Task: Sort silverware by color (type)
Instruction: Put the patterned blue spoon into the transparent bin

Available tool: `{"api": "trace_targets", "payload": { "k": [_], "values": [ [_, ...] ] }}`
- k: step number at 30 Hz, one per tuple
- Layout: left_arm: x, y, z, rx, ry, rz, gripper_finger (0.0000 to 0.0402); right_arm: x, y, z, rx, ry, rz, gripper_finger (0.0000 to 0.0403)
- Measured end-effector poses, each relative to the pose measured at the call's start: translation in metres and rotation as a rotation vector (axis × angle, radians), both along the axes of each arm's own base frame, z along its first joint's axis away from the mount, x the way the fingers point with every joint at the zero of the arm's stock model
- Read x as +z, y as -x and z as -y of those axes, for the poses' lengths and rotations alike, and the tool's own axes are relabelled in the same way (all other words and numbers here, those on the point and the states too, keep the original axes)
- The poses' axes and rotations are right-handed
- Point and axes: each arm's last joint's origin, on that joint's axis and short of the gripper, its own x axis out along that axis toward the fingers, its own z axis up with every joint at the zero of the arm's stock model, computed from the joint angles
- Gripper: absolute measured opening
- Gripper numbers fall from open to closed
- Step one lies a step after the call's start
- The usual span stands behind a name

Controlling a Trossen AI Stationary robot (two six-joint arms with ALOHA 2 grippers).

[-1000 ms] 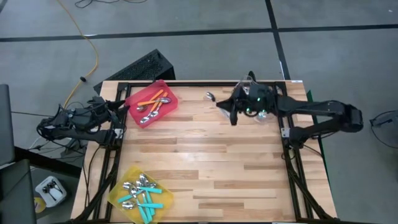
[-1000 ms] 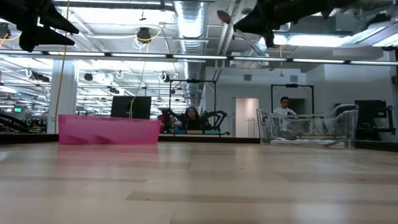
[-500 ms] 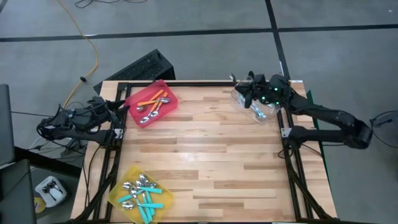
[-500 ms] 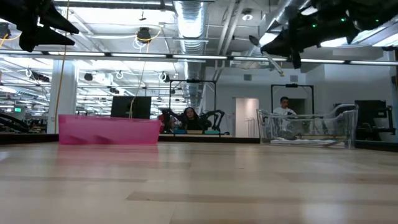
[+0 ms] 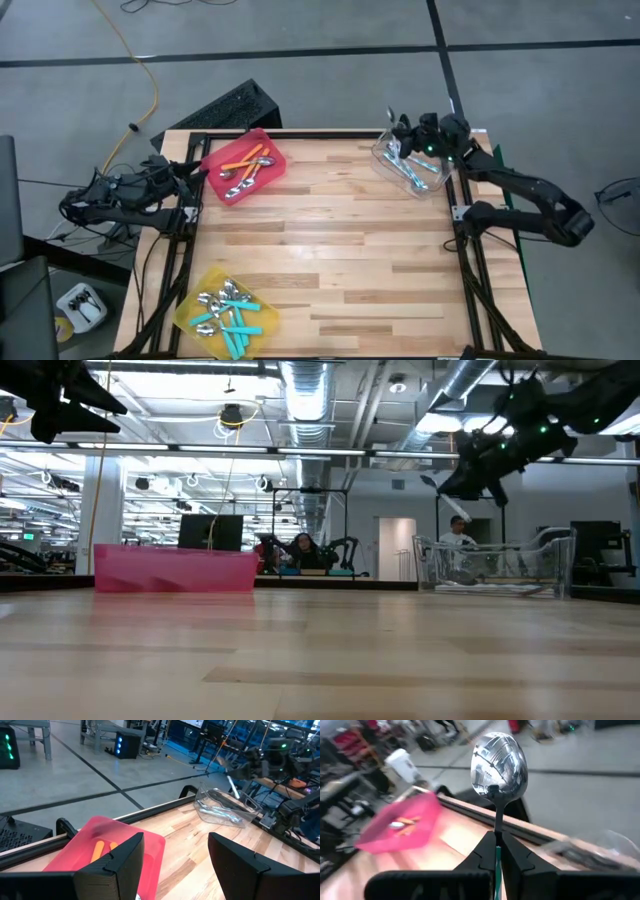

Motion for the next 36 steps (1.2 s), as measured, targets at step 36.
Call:
{"api": "trace_targets", "payload": {
  "k": [36],
  "values": [
    [0.0, 0.0, 0.0, 0.0, 0.0, 0.0, 0.0205, -0.002, 0.015, 0.007, -0.119, -0.035, -0.264, 0.0029]
  ]
}}
